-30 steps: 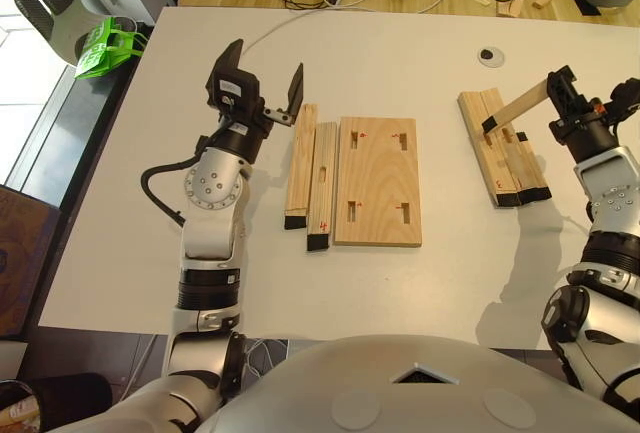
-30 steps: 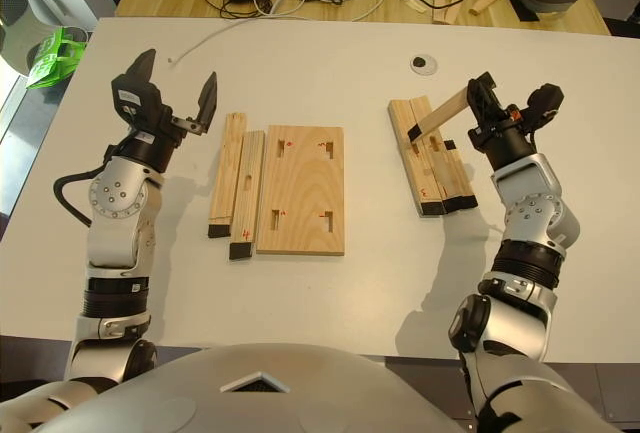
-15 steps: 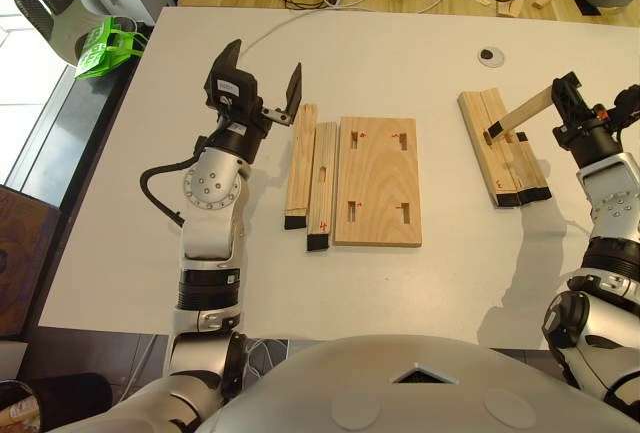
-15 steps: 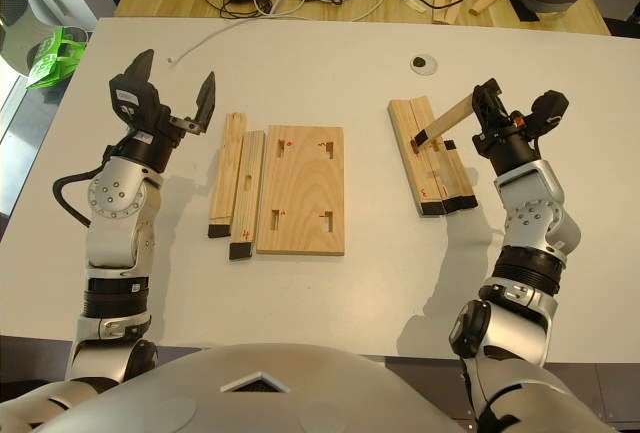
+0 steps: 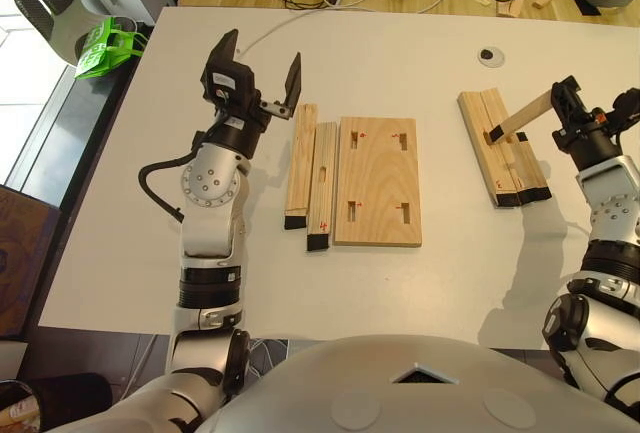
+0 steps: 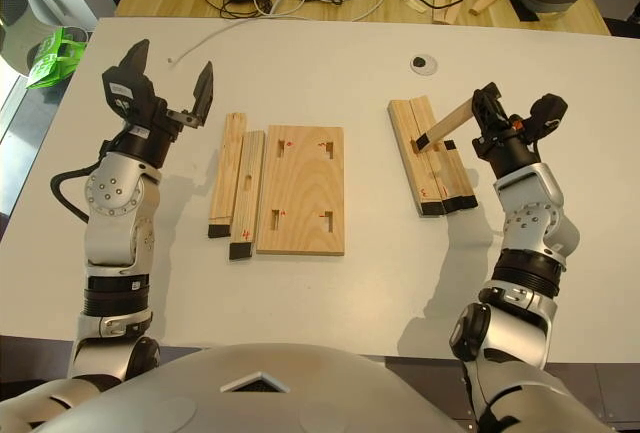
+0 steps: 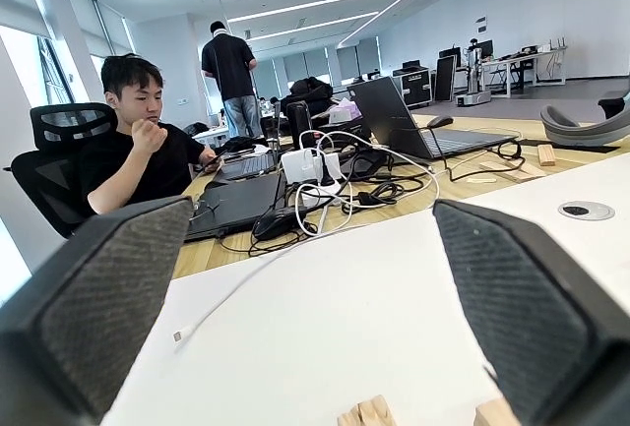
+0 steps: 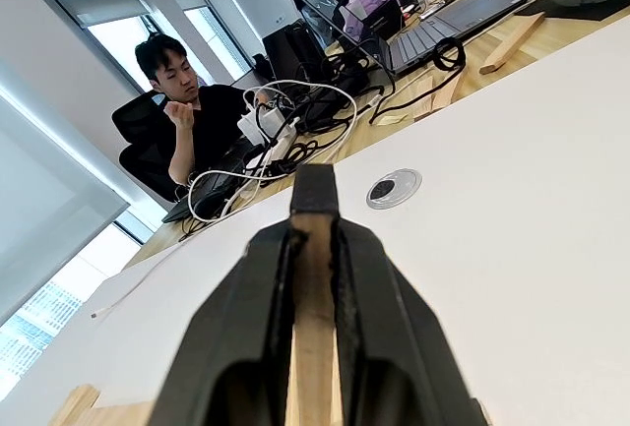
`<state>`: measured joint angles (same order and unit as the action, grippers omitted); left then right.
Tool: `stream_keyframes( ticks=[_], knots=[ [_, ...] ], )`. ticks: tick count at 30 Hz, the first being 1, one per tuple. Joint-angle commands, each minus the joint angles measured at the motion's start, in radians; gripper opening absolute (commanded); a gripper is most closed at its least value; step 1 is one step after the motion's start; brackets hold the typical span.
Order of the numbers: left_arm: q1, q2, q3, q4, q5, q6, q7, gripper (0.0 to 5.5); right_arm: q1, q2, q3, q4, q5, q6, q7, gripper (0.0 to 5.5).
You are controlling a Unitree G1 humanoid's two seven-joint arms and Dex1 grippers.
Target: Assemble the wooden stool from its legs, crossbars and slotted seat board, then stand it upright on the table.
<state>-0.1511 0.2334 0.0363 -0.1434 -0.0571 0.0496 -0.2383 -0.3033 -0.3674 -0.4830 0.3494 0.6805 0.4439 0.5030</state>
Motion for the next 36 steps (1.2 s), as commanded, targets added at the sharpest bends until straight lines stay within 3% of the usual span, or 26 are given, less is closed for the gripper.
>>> stream_keyframes(
  ticks=[1, 21, 30, 36],
  knots=[
    [-0.012, -0.005, 0.001, 0.004, -0.001, 0.004, 0.006, 4.52, -0.019, 0.001, 0.003, 0.008, -0.004, -0.002, 0.000, 0.38],
    [-0.007, -0.021, -0.001, 0.001, 0.000, 0.006, 0.016, 4.52, -0.009, -0.004, 0.049, 0.009, -0.066, -0.040, 0.002, 0.38],
    [0.001, -0.024, 0.000, 0.006, 0.003, 0.000, 0.024, 4.52, 0.158, -0.029, 0.267, -0.158, -0.292, -0.224, 0.095, 0.38],
    [0.001, -0.017, 0.003, 0.007, 0.000, 0.002, 0.019, 4.52, 0.313, 0.030, 0.390, -0.152, -0.485, -0.445, -0.005, 0.38]
  ],
)
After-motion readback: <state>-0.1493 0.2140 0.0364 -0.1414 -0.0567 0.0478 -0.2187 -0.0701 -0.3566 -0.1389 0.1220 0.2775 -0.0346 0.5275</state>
